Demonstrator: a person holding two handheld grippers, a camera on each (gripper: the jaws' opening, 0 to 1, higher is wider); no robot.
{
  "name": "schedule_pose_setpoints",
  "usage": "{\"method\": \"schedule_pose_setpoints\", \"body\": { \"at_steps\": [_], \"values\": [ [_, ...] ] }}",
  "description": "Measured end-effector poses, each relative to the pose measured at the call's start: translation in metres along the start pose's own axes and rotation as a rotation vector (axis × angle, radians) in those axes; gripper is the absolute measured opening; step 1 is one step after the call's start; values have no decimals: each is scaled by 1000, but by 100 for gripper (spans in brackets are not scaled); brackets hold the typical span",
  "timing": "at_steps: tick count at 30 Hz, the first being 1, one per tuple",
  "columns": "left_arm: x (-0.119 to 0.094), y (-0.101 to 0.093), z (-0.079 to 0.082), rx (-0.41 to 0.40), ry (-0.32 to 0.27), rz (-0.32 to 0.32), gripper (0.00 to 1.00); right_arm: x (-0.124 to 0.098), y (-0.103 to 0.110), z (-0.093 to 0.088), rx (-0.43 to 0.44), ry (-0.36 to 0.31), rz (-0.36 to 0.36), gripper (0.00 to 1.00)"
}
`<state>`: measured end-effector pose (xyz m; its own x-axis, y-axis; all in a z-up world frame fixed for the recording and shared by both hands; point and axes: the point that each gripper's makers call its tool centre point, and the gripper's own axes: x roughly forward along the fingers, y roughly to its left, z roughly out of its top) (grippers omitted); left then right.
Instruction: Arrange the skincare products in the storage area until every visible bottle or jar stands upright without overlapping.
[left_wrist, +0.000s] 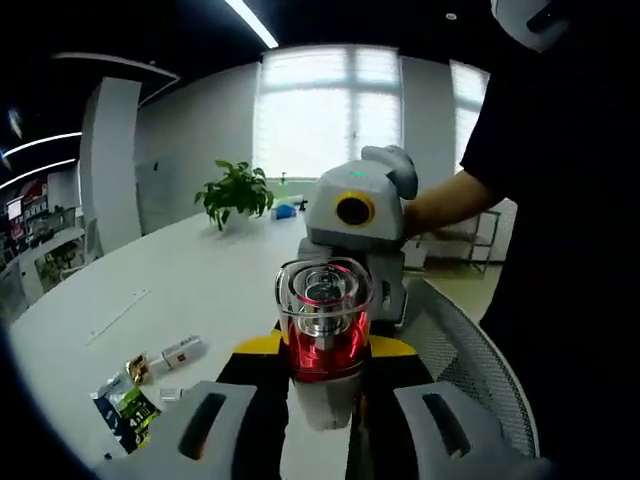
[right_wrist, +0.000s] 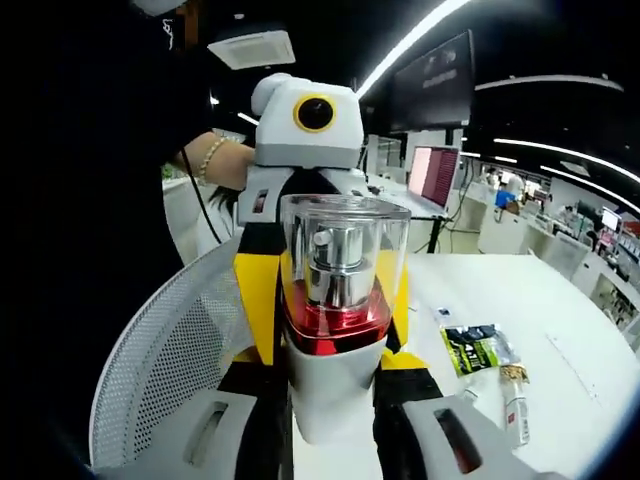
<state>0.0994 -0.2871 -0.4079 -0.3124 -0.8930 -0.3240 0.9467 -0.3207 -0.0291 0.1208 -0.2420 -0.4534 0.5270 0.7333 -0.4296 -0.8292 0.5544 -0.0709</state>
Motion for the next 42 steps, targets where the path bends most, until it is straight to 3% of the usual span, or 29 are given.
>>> {"method": "schedule_pose_setpoints", "body": {
  "at_steps": [5, 14, 26, 28, 38, 42],
  "values": [
    [17, 8, -11, 16, 39, -20, 23, -3, -14, -22, -7, 39, -55, 22],
    [51, 21, -46, 14, 124, -56, 23, -2, -30, -72, 24, 110, -143, 23],
    [89, 43, -71, -27, 170, -118, 23, -11, -55, -113, 116, 123, -191, 23],
    [94, 49, -67, -42, 155, -122, 23, -13, -61, -112, 159, 90, -200, 23],
    [111, 73, -56, -15, 138, -134, 23, -23, -98, -120, 136, 99, -264, 23],
    [121, 92, -53, -25, 122, -122, 24, -28, -115, -123, 137, 101, -285, 23]
  ]
}}
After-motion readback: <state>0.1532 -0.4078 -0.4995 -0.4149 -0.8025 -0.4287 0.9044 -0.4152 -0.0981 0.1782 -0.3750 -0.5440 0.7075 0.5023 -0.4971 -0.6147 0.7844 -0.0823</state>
